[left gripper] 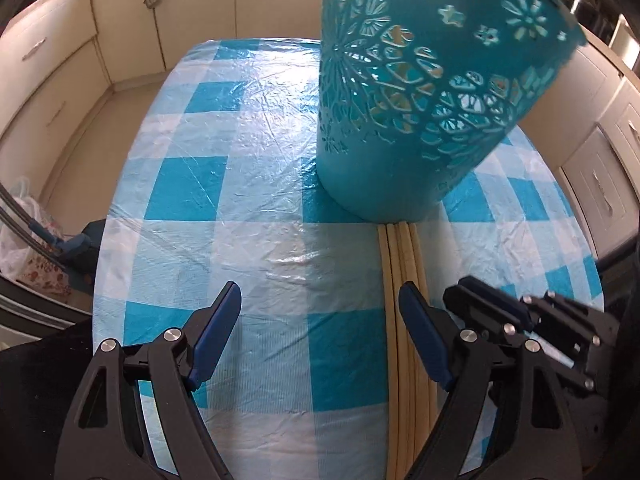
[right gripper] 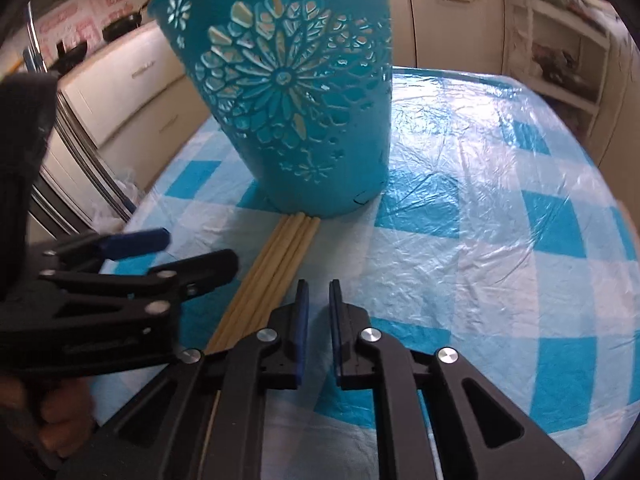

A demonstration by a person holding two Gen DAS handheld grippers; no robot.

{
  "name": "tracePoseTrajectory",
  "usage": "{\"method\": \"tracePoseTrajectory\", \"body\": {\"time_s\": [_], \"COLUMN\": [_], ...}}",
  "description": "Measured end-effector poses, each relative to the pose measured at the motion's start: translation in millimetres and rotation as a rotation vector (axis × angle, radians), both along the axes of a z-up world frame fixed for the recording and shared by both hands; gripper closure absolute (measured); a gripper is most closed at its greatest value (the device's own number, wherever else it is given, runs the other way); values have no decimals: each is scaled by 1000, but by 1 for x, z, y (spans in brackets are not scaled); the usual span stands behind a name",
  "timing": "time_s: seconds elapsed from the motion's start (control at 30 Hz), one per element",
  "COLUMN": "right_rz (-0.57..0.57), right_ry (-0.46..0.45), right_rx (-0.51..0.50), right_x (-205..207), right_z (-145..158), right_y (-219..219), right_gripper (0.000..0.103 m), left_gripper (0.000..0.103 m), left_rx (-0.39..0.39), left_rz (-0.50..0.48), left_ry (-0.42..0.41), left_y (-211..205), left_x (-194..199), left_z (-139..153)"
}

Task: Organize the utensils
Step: 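Position the open left tool over a loose wooden chopstick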

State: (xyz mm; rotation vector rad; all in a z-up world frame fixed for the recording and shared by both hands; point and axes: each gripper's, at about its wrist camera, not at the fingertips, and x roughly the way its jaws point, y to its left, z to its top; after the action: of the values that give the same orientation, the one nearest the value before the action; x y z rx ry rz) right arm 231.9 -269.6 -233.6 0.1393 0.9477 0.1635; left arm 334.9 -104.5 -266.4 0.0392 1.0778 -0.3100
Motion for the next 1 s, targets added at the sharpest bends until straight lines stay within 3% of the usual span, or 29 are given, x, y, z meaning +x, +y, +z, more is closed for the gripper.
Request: {"method": "tracePoseTrajectory", "body": {"time_s": [0.1, 0.27, 0.47, 0.8, 1.0], "right_rz": [13, 39, 98, 65, 46], "right_ry": [0, -7, 19, 40, 22], "right_rx": [13, -60, -151, -110, -98], "right_x": [3, 4, 8, 2, 1], "right_z": [-1, -3, 0, 4, 3], "right_y": [6, 21, 22, -22, -23], "right_gripper": [89, 89, 93, 93, 89], "left_gripper": [26, 26, 26, 26, 25], "left_rx": [4, -27, -7, 53, 65], "left_rz": [31, 82, 29, 24, 28], "left_ry": [-15, 6, 8, -5, -10], "left_y": [6, 25, 7, -14, -15], "left_x": [-1, 3, 0, 5, 2], "left_z": [2, 1, -1, -5, -6]}}
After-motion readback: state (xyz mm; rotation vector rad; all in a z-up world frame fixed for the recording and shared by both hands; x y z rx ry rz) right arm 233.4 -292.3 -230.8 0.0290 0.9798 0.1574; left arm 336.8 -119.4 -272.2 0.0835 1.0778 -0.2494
